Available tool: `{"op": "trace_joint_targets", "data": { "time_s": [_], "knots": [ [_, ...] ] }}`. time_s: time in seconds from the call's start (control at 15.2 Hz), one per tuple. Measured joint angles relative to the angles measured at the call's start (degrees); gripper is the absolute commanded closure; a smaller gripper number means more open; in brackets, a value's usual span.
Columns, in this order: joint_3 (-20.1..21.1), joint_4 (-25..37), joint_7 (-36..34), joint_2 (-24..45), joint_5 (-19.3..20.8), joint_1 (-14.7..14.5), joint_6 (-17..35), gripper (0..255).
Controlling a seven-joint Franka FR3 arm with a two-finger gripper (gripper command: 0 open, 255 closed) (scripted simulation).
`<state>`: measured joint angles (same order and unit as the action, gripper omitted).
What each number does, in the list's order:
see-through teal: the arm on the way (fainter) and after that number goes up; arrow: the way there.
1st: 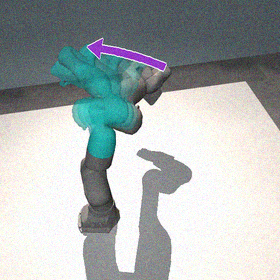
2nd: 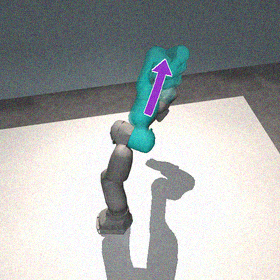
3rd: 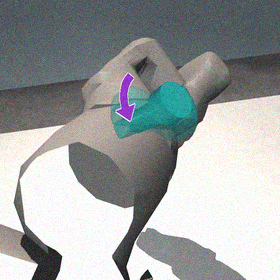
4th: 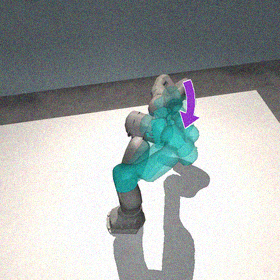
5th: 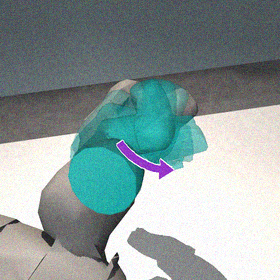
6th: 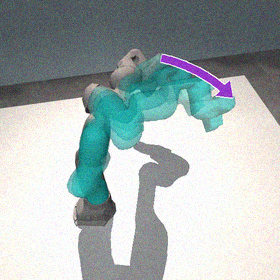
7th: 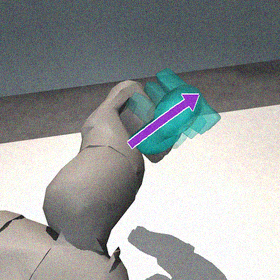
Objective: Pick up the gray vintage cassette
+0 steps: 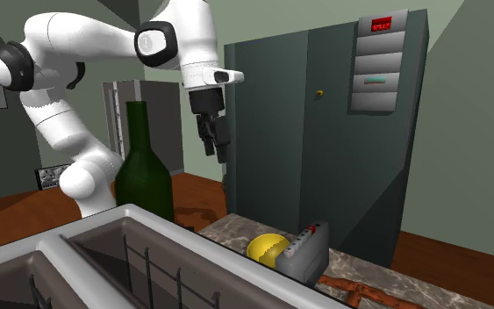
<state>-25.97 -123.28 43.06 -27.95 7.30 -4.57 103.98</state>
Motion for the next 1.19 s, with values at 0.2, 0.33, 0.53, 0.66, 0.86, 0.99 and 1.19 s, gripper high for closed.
{"op": "trace_joint_targets", "data": {
  "time_s": [0.2,0.33,0.53,0.66,0.86,0.99,1.19],
  "knots": [
    [-4.66,3.93,7.77,5.88,-1.4,-1.41,1.83,0],
    [-7.79,7.24,13.29,10.27,-3.14,-2.36,2.56,0],
    [-12.04,12.63,21.73,18.4,-7.57,-3.69,3.92,0],
    [-14.58,17.73,27.98,24.58,-11.66,-3.69,3.36,0],
    [-16.65,24.6,36.99,33.4,-18.08,-1.81,2.28,0],
    [-16.77,29.88,42.38,39.67,-22.55,0.63,1.13,0],
    [-15.45,39.26,48.94,48.74,-28.35,5.59,-1.68,0]
  ]
}}
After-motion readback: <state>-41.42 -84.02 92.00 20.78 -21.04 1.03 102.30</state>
